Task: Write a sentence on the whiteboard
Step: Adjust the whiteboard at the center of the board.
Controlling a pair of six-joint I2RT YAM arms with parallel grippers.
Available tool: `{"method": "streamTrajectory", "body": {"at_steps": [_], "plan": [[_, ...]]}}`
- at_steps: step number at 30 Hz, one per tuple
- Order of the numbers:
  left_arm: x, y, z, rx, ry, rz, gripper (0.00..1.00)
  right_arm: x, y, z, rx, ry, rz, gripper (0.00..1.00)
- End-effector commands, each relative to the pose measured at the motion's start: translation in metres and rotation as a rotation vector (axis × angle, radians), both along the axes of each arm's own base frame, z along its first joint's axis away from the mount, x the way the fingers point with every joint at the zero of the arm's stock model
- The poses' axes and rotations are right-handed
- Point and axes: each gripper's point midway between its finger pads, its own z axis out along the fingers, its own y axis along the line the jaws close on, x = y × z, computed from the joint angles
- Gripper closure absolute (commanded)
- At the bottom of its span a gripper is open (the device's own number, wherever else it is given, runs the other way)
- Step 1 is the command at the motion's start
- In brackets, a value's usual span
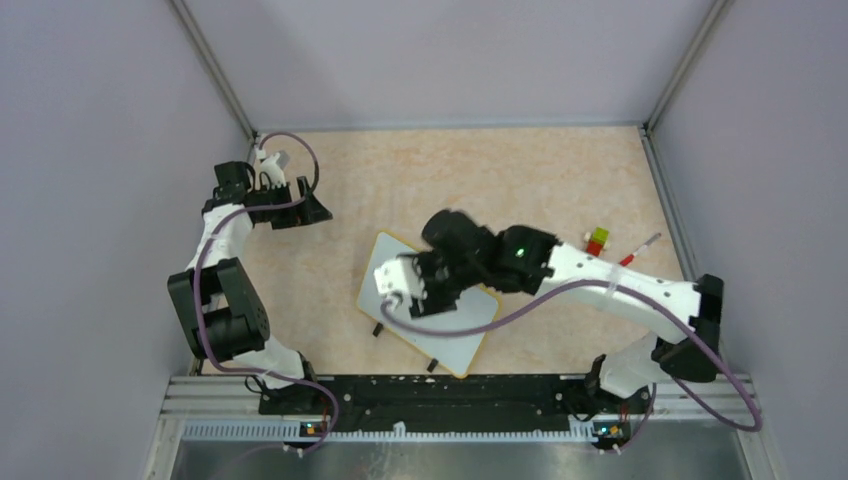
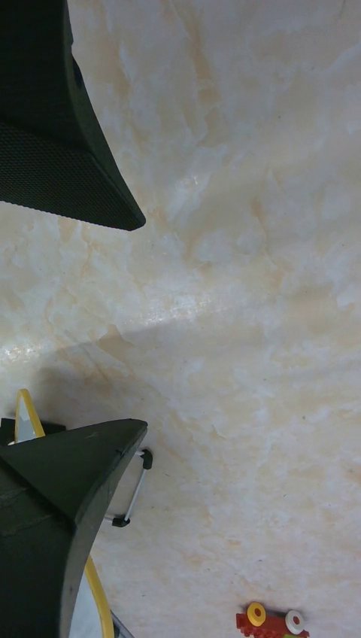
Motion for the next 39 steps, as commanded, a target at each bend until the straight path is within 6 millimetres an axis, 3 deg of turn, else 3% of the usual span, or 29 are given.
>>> {"method": "streamTrajectory", "body": {"at_steps": [1, 3, 8, 14, 21, 30, 39], "plan": [[0.006, -0.004, 0.018, -0.02, -0.047, -0.025, 0.01, -0.048, 0.008, -0.072, -0.232, -0.098, 0.188, 0.47], [0.004, -0.004, 0.016, -0.019, -0.043, -0.027, 0.01, -0.062, 0.01, -0.095, -0.292, -0.087, 0.239, 0.5], [0.005, -0.006, 0.014, -0.03, -0.042, -0.035, 0.01, -0.091, 0.025, -0.123, -0.333, -0.082, 0.309, 0.52], [0.004, -0.006, 0.013, -0.032, -0.036, -0.039, 0.01, -0.105, 0.041, -0.158, -0.362, -0.042, 0.295, 0.66], [0.003, -0.006, 0.012, -0.032, -0.033, -0.041, 0.01, -0.126, 0.028, -0.199, -0.46, -0.004, 0.347, 0.71], [0.004, -0.005, 0.01, -0.035, -0.03, -0.042, 0.01, -0.117, 0.011, -0.241, -0.545, -0.036, 0.317, 0.74], [0.004, -0.004, 0.007, -0.036, -0.022, -0.042, 0.01, -0.095, -0.006, -0.257, -0.609, -0.139, 0.271, 0.81]]}}
